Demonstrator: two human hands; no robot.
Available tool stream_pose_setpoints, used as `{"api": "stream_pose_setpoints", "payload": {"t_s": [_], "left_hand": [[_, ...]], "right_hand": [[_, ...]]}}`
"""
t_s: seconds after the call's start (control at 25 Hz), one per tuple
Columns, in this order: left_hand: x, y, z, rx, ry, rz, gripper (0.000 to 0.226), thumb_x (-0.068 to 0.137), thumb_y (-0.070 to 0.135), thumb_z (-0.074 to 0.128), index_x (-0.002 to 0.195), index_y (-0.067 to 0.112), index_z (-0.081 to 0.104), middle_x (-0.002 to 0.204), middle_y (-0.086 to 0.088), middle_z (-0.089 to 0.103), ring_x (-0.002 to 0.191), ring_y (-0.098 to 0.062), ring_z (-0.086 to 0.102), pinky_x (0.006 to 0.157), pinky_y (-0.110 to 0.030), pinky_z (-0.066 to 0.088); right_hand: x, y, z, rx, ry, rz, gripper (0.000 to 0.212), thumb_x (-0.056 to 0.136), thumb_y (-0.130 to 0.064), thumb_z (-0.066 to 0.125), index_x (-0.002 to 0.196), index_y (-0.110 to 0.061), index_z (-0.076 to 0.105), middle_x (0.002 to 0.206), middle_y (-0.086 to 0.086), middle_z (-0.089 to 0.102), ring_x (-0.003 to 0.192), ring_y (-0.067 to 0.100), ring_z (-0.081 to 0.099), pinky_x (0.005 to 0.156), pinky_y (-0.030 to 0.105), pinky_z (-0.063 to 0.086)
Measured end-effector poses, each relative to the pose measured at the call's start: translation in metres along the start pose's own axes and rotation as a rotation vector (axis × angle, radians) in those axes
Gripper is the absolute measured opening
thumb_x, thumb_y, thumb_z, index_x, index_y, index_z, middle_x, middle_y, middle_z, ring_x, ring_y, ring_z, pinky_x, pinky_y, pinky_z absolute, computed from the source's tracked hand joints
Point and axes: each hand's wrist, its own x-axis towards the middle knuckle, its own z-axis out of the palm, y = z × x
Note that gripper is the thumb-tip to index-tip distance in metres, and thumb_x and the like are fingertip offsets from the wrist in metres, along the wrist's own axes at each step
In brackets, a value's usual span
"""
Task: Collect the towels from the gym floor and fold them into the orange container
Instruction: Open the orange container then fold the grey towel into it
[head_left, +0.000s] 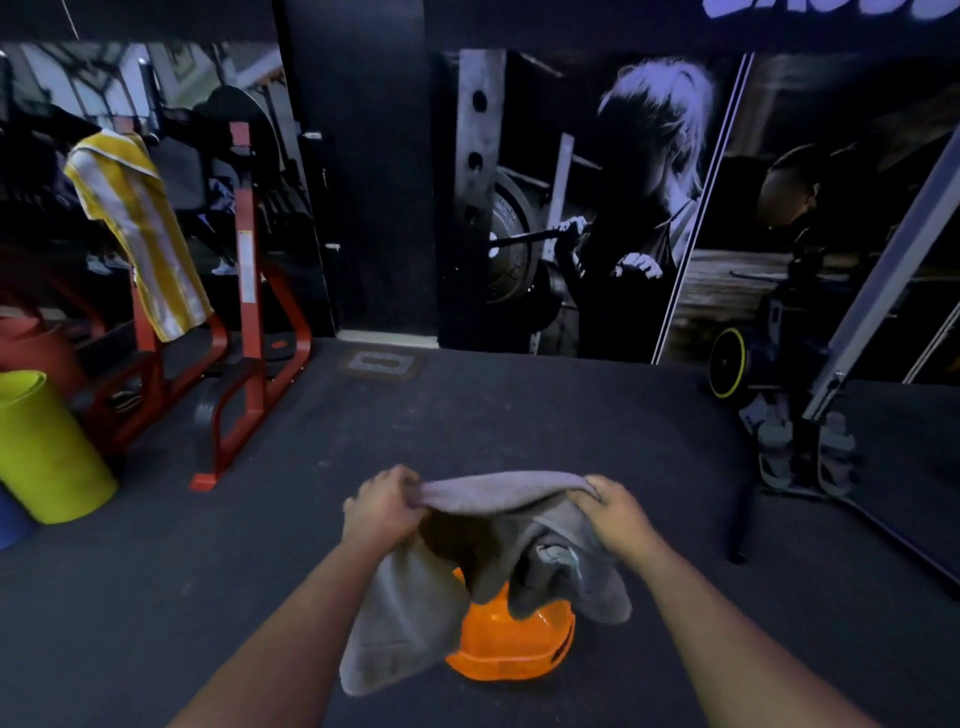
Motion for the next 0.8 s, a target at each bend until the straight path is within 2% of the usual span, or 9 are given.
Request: {"api": "stream_pose_setpoints", "payload": {"t_s": [0.08,0.12,0.2,0.28,0.4,0.48,0.52,0.64,0.8], "left_hand": [[-0.003,0.028,0.019,0.044,-0.115,0.220,0.086,0.073,0.070,0.071,0.147,0.035,0.045,0.147,0.007,0.050,0.137,-0.021,0.046,0.110,-0.046,0.041],[-0.006,0.043,0.028,-0.065,-0.199,0.327,0.091,0.070,0.073,0.071,0.148,0.032,0.046,0.146,0.006,0.053,0.135,-0.018,0.049,0.110,-0.044,0.043],[-0.012,0.066,0.043,-0.333,-0.246,0.394,0.052,0.079,0.055,0.076,0.119,0.024,0.065,0.112,0.005,0.070,0.103,-0.010,0.064,0.091,-0.037,0.052],[-0.010,0.074,0.046,-0.503,-0.167,0.354,0.016,0.086,0.038,0.070,0.086,0.024,0.063,0.077,0.009,0.061,0.071,-0.007,0.055,0.070,-0.034,0.046],[-0.002,0.067,0.037,-0.704,-0.119,0.201,0.017,0.085,0.031,0.059,0.083,0.017,0.067,0.073,0.003,0.062,0.068,-0.012,0.054,0.067,-0.035,0.044],[0.000,0.061,0.030,-0.819,-0.010,0.065,0.016,0.095,0.022,0.058,0.084,0.014,0.067,0.075,0.001,0.065,0.073,-0.015,0.058,0.070,-0.035,0.045],[0.001,0.056,0.028,-0.856,0.037,-0.008,0.021,0.100,0.020,0.056,0.082,0.014,0.066,0.077,-0.001,0.066,0.077,-0.017,0.059,0.071,-0.035,0.045],[-0.003,0.052,0.025,-0.726,0.112,-0.103,0.028,0.103,0.031,0.054,0.085,0.012,0.063,0.085,-0.005,0.067,0.086,-0.025,0.064,0.076,-0.037,0.046],[-0.014,0.068,0.026,-0.683,-0.205,0.211,0.055,0.075,0.068,0.072,0.116,0.032,0.061,0.109,0.010,0.071,0.102,-0.004,0.066,0.087,-0.029,0.055]], "right_hand": [[0.007,-0.030,0.009,0.067,-0.039,-0.065,0.023,0.088,-0.018,0.068,0.070,-0.020,0.054,0.069,-0.004,0.053,0.069,0.011,0.051,0.064,0.035,0.038],[0.010,-0.044,0.015,0.051,-0.089,-0.098,0.022,0.084,-0.018,0.071,0.070,-0.021,0.055,0.070,-0.006,0.055,0.069,0.009,0.052,0.064,0.035,0.040],[0.015,-0.062,0.026,0.029,-0.181,-0.154,0.023,0.078,-0.014,0.077,0.070,-0.024,0.058,0.069,-0.009,0.059,0.066,0.005,0.052,0.062,0.031,0.042],[0.019,-0.062,0.025,0.074,-0.208,-0.161,0.025,0.074,-0.017,0.084,0.074,-0.024,0.060,0.069,-0.009,0.062,0.064,0.001,0.053,0.061,0.028,0.043],[0.022,-0.043,-0.004,-0.382,-0.388,-0.188,0.039,0.067,-0.043,0.089,0.083,-0.022,0.061,0.082,-0.007,0.064,0.075,0.009,0.059,0.067,0.032,0.046],[0.020,-0.029,-0.019,-0.638,-0.440,-0.158,0.036,0.074,-0.044,0.084,0.075,-0.023,0.055,0.076,-0.007,0.058,0.075,0.015,0.058,0.067,0.033,0.043],[0.019,-0.023,-0.024,-0.562,-0.428,-0.136,0.033,0.079,-0.037,0.081,0.072,-0.023,0.053,0.072,-0.007,0.054,0.070,0.013,0.053,0.066,0.032,0.039],[0.010,-0.018,-0.029,0.183,-0.342,0.000,0.019,0.087,-0.024,0.076,0.080,-0.015,0.061,0.072,0.002,0.056,0.068,0.013,0.051,0.067,0.032,0.041],[0.011,-0.052,-0.015,0.582,-0.194,0.066,0.009,0.087,-0.022,0.073,0.092,-0.016,0.069,0.081,0.007,0.070,0.073,0.020,0.065,0.071,0.036,0.051]]}}
